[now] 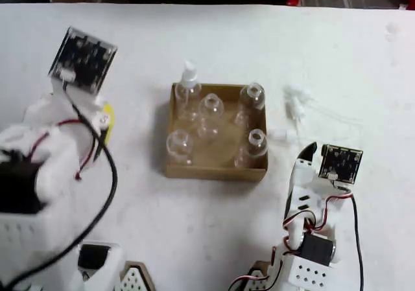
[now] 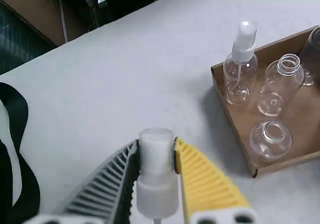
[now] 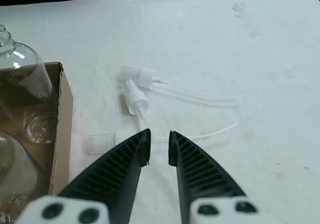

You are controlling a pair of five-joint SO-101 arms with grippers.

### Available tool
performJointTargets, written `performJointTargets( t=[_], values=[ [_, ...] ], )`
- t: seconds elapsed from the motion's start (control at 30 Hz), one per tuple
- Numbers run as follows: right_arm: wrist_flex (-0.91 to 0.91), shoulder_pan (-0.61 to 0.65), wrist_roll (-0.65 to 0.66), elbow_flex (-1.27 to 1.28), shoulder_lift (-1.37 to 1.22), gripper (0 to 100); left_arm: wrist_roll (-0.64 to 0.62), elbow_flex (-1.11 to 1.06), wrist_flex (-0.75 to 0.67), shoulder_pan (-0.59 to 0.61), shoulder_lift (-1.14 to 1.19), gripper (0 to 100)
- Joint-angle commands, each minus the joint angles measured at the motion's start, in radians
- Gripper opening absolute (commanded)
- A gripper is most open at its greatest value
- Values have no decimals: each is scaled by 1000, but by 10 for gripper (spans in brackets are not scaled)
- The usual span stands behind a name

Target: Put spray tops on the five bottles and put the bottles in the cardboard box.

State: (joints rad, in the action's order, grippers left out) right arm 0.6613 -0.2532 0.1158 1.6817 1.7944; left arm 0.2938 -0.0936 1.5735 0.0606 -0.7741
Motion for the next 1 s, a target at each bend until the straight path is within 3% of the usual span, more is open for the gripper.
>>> performJointTargets(
  t=[0.0,0.17,0.33,0.47,0.57,0.77,0.97],
  values=[
    [-15,8,14,9,7,52,-132,-114,-127,-16,-194,22],
    [-15,8,14,9,7,52,-287,-219,-287,-16,-389,22],
    [-16,8,14,9,7,52,-400,-319,-471,-25,-437,21],
    [-18,8,14,9,7,52,-411,-322,-503,-205,-435,21],
    [-19,8,14,9,7,52,-310,-373,-626,-331,-432,20],
    [-21,7,14,9,7,52,-57,-615,-1014,-443,-432,20],
    [-22,7,14,9,7,52,-52,-675,-1071,-527,-432,21]
  ],
)
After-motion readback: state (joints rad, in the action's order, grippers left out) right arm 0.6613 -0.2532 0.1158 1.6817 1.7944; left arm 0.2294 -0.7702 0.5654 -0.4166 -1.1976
